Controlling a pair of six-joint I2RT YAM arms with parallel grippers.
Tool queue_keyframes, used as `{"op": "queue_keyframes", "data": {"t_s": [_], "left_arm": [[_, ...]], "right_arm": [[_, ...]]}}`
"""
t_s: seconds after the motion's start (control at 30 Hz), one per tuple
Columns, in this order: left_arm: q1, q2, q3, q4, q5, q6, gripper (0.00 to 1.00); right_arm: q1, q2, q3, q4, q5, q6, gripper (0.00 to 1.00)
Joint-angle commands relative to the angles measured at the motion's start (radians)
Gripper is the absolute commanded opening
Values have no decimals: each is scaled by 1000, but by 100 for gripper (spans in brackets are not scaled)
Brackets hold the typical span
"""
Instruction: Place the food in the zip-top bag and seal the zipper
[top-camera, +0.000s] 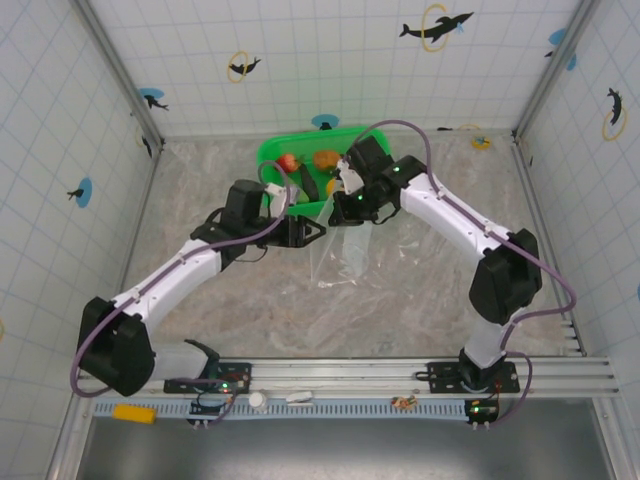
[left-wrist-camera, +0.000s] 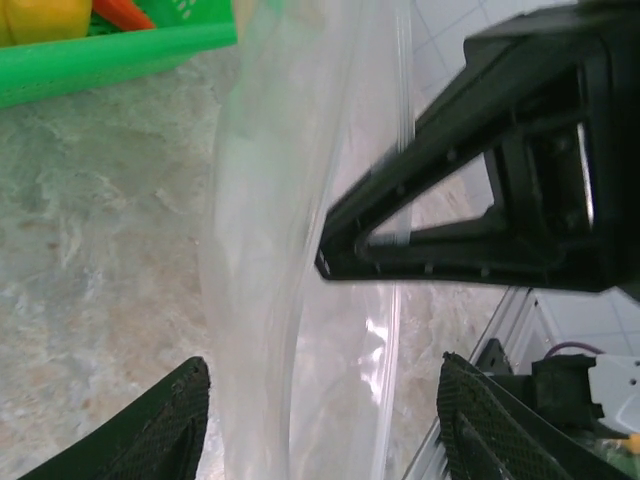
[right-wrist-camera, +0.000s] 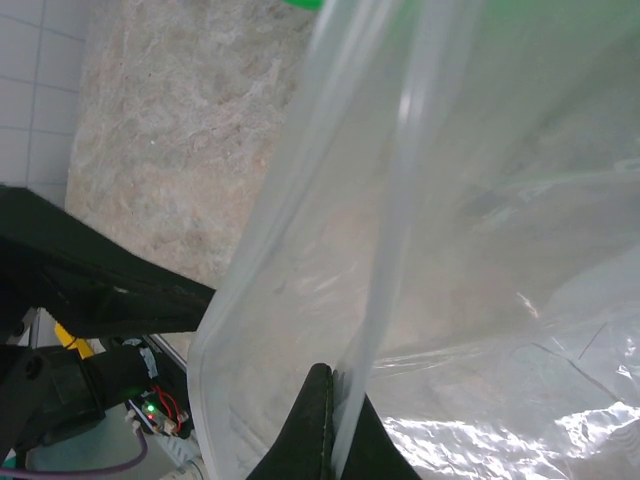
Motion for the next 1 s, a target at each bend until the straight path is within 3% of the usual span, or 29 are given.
{"op": "queue_keyframes", "data": {"t_s": [0.0, 0.07, 0.33, 0.4, 0.6, 0.97], "left_arm": [[0, 36, 41, -48, -41, 20, 43], [0, 47, 41, -68, -80, 29, 27], [-3, 47, 77, -31, 8, 26, 2], [-5, 42, 73, -28, 13, 30, 4], [-12, 58, 82, -27, -2, 40, 25], [-41, 99, 120, -61, -44, 69, 18]], "right_arm": [[9, -61, -16, -19, -5, -30, 0], [11, -73, -26, -25, 3, -40, 0], [10, -103, -69, -43, 25, -70, 0], [11, -107, -74, -44, 23, -75, 0], [13, -111, -82, -40, 4, -78, 0], [19, -111, -79, -34, -13, -80, 0]]}}
